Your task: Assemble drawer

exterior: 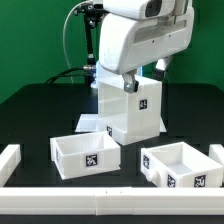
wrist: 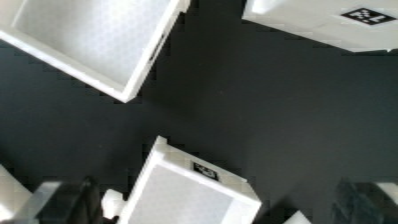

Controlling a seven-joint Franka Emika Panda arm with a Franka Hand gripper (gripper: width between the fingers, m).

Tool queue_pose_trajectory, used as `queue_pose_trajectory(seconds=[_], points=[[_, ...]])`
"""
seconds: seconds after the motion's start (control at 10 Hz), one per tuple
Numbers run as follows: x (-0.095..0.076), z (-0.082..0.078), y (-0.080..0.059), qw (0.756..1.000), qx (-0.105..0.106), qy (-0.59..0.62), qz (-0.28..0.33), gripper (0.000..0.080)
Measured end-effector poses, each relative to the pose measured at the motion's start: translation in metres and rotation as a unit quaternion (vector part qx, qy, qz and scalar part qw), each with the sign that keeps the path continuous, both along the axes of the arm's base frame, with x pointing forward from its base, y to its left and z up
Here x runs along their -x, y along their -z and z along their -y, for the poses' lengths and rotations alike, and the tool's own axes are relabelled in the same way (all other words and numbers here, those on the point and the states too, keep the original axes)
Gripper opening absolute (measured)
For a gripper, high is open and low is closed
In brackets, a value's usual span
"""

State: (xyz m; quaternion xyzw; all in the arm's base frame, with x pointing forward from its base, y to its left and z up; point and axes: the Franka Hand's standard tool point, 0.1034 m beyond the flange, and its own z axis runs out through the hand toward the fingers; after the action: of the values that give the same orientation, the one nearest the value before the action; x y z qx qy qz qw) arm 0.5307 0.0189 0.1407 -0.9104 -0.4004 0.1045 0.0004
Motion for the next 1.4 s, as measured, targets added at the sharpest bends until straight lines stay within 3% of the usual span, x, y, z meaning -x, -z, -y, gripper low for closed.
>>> queue_pose_trajectory(seconds=[0.1, 0.2, 0.5, 0.9, 1.1, 1.3, 1.4], points=[[0.004, 0.001, 0.007, 0.998, 0.011, 0.060, -0.034, 0.0650], [-0.011, -0.002, 0.014, 0.998, 0.006, 0.052, -0.032, 0.0650], [-0.025, -0.025, 0.031, 0.999, -0.010, 0.042, 0.012, 0.0650], [-0.026, -0.026, 0.035, 0.999, -0.014, 0.038, 0.020, 0.0650], [-0.013, -0.032, 0.055, 0.998, -0.028, 0.022, 0.057, 0.0650], [-0.014, -0.056, 0.069, 0.997, -0.032, 0.032, 0.069, 0.0650], [-0.015, -0.059, 0.079, 0.997, -0.035, 0.032, 0.068, 0.0650]])
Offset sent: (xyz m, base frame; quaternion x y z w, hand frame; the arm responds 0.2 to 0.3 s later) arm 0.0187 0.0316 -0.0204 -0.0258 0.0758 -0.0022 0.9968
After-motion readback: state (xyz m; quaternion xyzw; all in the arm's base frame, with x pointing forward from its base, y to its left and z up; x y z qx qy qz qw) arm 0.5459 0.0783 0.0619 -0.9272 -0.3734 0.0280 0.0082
